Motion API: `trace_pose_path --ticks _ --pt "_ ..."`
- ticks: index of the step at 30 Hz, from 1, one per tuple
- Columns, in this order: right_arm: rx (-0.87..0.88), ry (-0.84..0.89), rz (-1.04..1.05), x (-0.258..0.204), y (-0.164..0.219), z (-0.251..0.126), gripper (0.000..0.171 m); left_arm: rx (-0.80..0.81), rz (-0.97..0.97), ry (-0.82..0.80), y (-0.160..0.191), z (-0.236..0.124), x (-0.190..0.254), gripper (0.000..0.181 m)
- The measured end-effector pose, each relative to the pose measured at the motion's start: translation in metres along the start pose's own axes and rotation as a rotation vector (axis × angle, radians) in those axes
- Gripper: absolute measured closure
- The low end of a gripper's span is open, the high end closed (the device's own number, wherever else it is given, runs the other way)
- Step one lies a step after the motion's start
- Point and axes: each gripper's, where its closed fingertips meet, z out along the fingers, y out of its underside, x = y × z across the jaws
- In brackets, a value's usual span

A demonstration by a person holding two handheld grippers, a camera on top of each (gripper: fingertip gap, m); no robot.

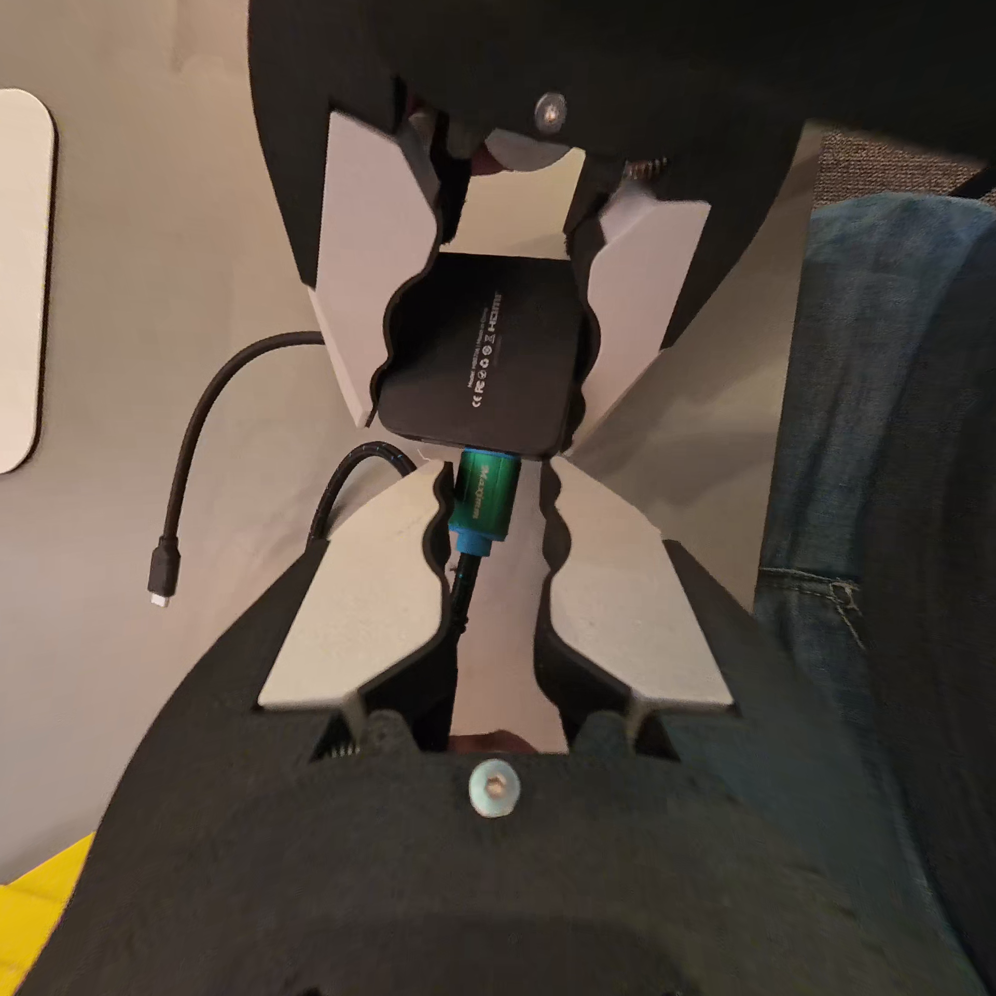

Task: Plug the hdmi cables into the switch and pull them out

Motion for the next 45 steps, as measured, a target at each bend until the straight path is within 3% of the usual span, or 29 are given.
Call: trace_pose_path --ticks 7,17,21,33,41,45 --pt "0.004 0.007 -0.01 0.001 -0.001 0.0 0.093 0.001 0.02 -0.012 0.002 0.001 -0.003 0.159" --pt "0.123 -0.026 0.064 0.001 -0.01 -0.006 0.095 0.058 0.005 0.001 -0.005 -0.006 -0.004 0.16" --pt "0.136 -0.028 0.074 0.002 -0.01 -0.007 0.096 0.074 0.014 0.021 -0.006 -0.008 0.0 0.147" --pt "0.172 -0.023 0.074 0.002 -0.017 -0.01 0.096 0.044 0.017 0.028 0.003 -0.015 -0.005 0.155" --pt "0.247 -0.028 0.135 0.006 -0.022 -0.016 0.097 0.23 -0.134 0.145 -0.008 -0.024 -0.009 0.159" --pt "0.266 -0.017 0.152 0.01 -0.022 -0.018 0.097 0.215 -0.134 0.141 -0.005 -0.029 -0.012 0.155"
